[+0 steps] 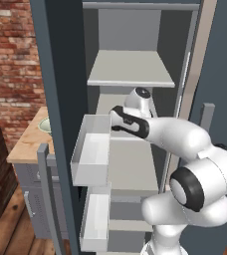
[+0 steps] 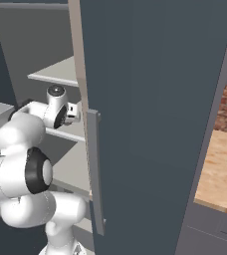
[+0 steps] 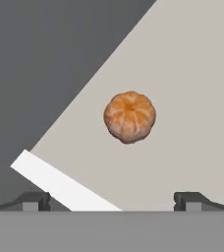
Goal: Take the bell pepper, orange, and tangerine from the freezer and place them in the bowl on the counter.
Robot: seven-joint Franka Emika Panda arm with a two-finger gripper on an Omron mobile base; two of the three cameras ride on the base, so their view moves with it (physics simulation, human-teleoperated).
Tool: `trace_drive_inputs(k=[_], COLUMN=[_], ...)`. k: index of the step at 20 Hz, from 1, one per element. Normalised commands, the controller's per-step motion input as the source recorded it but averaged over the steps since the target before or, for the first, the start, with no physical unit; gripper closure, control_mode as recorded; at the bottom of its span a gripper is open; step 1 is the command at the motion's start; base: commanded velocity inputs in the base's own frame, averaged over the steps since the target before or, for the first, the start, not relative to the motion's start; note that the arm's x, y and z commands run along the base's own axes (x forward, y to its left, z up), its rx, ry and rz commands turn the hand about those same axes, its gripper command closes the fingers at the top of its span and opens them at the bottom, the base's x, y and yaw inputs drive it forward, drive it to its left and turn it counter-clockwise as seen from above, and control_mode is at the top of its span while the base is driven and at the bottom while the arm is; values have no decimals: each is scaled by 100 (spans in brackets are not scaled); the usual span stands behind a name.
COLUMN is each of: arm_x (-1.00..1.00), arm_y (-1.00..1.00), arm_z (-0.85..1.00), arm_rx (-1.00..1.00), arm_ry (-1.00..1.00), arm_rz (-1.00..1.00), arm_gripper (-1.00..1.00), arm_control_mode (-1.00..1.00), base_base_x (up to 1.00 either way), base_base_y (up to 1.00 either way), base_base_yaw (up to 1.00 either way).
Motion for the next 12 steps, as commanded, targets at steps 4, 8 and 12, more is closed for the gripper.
trace_drive_inputs(k=[4, 8, 12], arm_x=[16, 16, 20], arm_y=[0, 0, 1], arm_z=[-14, -13, -10], arm_rx=[0, 0, 0], arm_ry=[0, 0, 0], arm_rz=[0, 0, 0], arm_gripper=[-100, -100, -100], arm_control_mode=[-100, -100, -100], base_base_x=[0, 0, 0], base_base_y=[0, 0, 0], base_base_yaw=[0, 0, 0])
